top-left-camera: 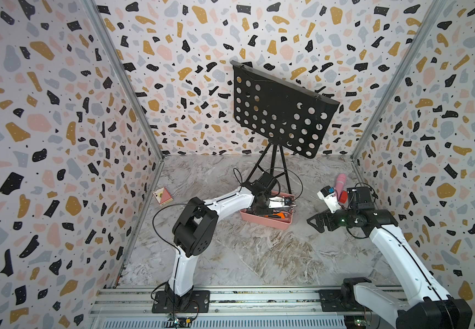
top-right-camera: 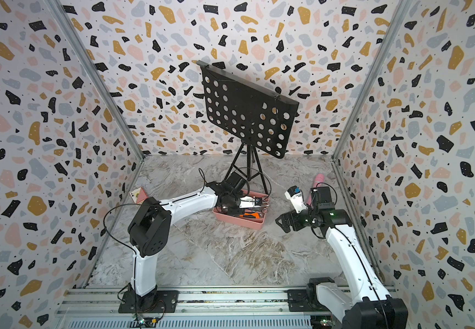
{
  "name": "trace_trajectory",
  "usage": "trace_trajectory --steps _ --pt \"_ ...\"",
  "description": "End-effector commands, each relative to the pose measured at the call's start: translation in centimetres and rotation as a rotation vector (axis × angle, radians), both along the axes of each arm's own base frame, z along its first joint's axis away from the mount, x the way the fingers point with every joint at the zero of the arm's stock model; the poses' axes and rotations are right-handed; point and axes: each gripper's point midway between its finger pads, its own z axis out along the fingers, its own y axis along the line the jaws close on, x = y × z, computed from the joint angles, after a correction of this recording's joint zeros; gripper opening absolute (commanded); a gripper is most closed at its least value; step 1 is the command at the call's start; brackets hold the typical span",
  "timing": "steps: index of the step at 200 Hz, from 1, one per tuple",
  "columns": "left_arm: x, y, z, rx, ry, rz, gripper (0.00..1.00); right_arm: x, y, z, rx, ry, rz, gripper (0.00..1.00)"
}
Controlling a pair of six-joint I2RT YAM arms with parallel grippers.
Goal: Take out the wrench from the storage box
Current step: Pick up the wrench from the storage box.
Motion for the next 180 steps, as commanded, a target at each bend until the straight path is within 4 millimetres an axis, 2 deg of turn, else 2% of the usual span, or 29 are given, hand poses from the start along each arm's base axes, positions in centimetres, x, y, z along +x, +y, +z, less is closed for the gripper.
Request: trace_trajectory --steps 1,63,123,156,180 --pt "-1.0 -0.5 2.5 -0.042 0.019 0.004 0.00 0.1 0.0 0.6 0.000 -0.020 -0.004 1.00" --pt "-0.7 -0.8 5.0 -0.087 -0.012 0.028 0.00 0.1 -0.1 0.7 -0.004 -0.025 -0.010 1.00" --pt "0.4 -0.5 12.1 -0.215 -0.105 0.163 0.00 0.5 0.0 1.0 0.002 -0.040 -0.018 1.00" --pt "-0.2 1.1 16.0 -0.315 -0.107 0.314 0.00 0.6 0.3 1.3 0.029 -0.043 -0.011 1.00" --pt "-0.4 4.2 17.0 -0.329 -0.138 0.494 0.00 0.8 0.8 1.5 0.062 -0.041 -0.006 1.00"
